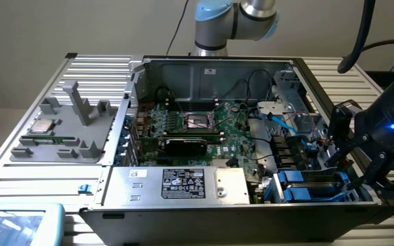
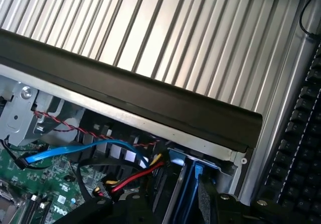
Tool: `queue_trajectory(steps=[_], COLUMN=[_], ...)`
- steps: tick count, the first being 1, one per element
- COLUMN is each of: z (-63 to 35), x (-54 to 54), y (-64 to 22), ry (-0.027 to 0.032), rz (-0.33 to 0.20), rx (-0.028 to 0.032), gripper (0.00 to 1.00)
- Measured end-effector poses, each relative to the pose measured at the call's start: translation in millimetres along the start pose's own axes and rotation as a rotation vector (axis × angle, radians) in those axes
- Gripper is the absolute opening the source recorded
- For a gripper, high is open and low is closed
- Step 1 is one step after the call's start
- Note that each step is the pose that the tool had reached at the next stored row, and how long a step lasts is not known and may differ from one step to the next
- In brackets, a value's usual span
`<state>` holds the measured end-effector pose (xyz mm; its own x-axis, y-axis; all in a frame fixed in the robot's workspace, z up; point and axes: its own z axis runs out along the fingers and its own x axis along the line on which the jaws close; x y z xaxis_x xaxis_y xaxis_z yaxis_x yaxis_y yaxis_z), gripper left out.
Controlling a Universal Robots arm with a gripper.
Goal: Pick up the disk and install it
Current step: 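Insert the first disk wire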
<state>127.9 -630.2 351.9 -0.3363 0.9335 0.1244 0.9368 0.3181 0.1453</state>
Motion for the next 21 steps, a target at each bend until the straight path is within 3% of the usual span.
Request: queue_trajectory(steps=[5, 15, 17, 21], z=[1.1, 5.2, 5.4, 5.5], x=[0.0, -0.1, -0.1, -0.2], y=[-0.7, -2.6, -2.6, -2.6], ry=[0.0004, 0.0138, 0.0140, 0.0040], rz=[-0.015, -0.121, -0.151, -0.194], rx=[-0.0034, 0.0077, 0.0013, -0.0308], gripper=[0.48, 0.48, 0.48, 0.48])
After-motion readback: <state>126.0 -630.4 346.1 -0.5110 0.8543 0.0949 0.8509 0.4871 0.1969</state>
